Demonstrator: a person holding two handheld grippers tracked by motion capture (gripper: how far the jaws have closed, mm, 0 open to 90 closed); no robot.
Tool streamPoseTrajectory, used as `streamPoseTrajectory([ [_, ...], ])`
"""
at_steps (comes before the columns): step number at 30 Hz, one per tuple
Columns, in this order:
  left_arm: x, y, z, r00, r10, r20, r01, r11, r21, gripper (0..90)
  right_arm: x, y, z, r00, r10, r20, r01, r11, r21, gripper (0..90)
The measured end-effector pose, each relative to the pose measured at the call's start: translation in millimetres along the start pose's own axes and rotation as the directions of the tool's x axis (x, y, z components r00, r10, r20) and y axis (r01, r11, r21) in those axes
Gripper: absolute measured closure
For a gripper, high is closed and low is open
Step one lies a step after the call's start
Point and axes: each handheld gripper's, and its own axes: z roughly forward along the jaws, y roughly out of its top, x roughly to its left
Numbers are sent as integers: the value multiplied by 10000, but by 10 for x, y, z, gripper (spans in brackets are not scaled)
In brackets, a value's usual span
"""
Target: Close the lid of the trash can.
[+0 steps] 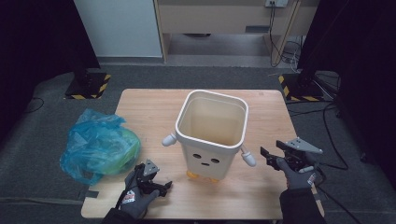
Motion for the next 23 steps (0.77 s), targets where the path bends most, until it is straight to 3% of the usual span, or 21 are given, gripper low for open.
streamPoseTrajectory([
  [5, 0, 0, 0, 10000, 8, 2, -8, 10000, -1, 0, -41, -159, 9, 9990, -261, 368, 237, 9976, 651, 243],
  [12, 0, 0, 0, 10000, 1, 2, -1, 10000, -2, 0, -129, -407, -2, 9982, 117, 581, -192, 9913, 1304, 241],
  [17, 0, 0, 0, 10000, 6, 0, -6, 10000, 1, 0, -200, -531, -8, 9963, -102, 852, -59, 9825, 1863, 224],
  [23, 1, 0, 0, 10000, -2, 9, 2, 10000, -2, 0, -286, -626, -9, 9918, 85, 1277, -357, 9765, 2124, 196],
])
